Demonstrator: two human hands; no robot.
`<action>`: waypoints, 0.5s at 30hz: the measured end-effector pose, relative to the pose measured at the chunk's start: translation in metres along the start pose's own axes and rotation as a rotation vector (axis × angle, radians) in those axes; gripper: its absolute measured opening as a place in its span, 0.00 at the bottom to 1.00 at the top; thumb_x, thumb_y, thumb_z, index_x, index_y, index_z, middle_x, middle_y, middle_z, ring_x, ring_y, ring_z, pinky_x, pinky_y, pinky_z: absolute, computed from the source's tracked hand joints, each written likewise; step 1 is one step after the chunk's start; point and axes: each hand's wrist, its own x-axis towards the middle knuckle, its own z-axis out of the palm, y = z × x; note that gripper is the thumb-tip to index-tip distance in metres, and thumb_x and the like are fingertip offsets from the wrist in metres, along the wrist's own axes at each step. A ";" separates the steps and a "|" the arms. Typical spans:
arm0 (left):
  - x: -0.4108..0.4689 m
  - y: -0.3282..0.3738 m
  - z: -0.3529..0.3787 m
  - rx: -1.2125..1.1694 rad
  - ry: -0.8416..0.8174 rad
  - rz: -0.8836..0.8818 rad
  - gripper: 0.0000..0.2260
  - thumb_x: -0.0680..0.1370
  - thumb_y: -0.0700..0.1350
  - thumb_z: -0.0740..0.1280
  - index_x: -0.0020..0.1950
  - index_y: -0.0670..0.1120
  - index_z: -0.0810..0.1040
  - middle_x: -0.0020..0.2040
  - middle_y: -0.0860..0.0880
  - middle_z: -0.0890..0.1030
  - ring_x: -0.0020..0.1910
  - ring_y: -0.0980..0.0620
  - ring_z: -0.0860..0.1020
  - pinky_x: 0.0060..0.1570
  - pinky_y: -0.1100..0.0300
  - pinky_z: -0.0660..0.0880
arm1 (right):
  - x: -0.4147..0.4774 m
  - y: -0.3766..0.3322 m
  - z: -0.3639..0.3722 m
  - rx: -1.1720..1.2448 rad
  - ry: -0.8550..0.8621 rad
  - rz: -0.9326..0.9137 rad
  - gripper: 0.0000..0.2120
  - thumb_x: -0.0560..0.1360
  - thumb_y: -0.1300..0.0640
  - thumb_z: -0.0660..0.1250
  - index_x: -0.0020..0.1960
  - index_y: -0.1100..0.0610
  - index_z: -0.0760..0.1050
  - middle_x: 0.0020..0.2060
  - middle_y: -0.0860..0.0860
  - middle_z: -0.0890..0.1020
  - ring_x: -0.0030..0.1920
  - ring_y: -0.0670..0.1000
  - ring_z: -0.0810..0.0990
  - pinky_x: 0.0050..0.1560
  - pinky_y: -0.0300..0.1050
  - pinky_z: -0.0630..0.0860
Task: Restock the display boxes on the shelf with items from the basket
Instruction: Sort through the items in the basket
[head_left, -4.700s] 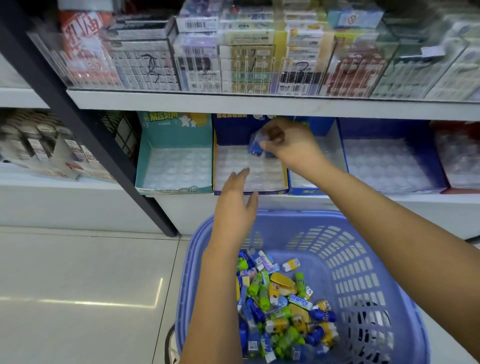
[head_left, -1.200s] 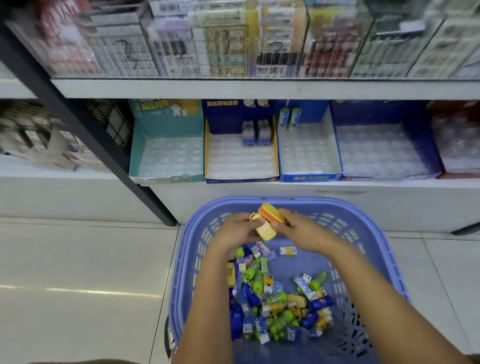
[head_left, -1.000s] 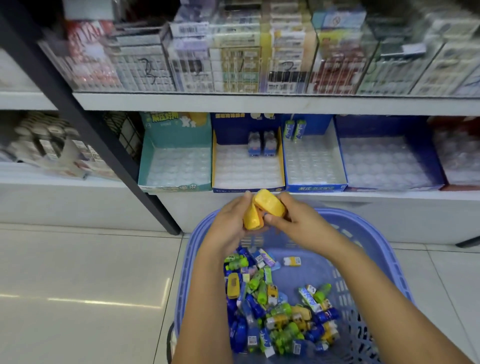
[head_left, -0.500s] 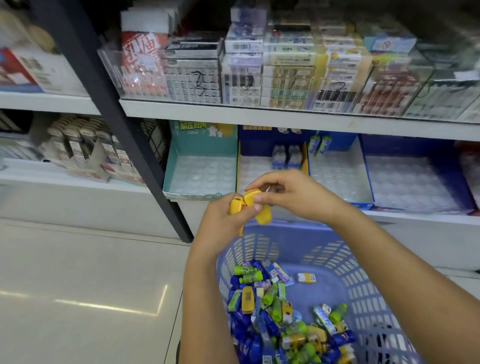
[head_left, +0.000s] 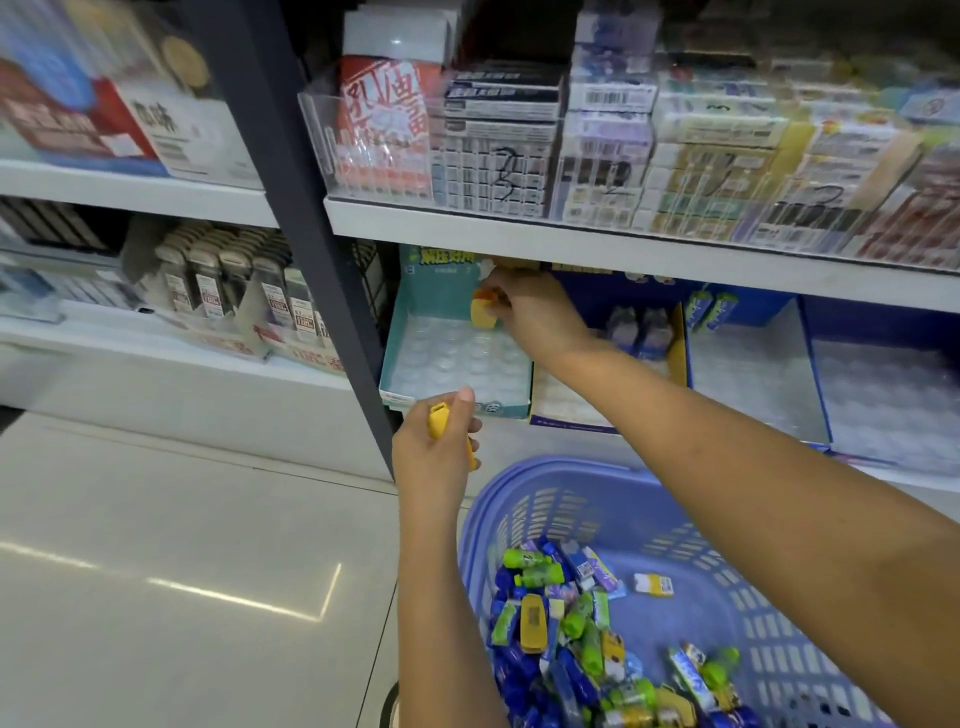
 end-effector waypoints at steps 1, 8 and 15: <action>0.001 -0.001 -0.001 -0.001 -0.005 -0.004 0.10 0.77 0.53 0.66 0.47 0.48 0.79 0.35 0.51 0.80 0.26 0.63 0.74 0.26 0.67 0.73 | 0.003 0.002 0.002 -0.026 -0.011 -0.005 0.14 0.78 0.61 0.62 0.63 0.61 0.73 0.59 0.59 0.77 0.60 0.58 0.75 0.59 0.47 0.72; 0.005 -0.002 -0.003 -0.034 -0.028 -0.010 0.10 0.77 0.54 0.66 0.47 0.49 0.79 0.36 0.53 0.81 0.28 0.63 0.74 0.27 0.68 0.74 | 0.012 -0.002 0.003 0.000 -0.040 0.065 0.12 0.78 0.63 0.60 0.57 0.66 0.76 0.56 0.62 0.78 0.57 0.58 0.76 0.60 0.46 0.71; 0.008 -0.003 -0.004 -0.051 -0.041 -0.030 0.13 0.78 0.56 0.64 0.48 0.48 0.79 0.35 0.56 0.81 0.29 0.63 0.75 0.28 0.68 0.74 | 0.010 -0.003 0.003 -0.086 -0.083 0.060 0.13 0.80 0.61 0.56 0.57 0.66 0.75 0.56 0.62 0.77 0.56 0.60 0.74 0.54 0.47 0.70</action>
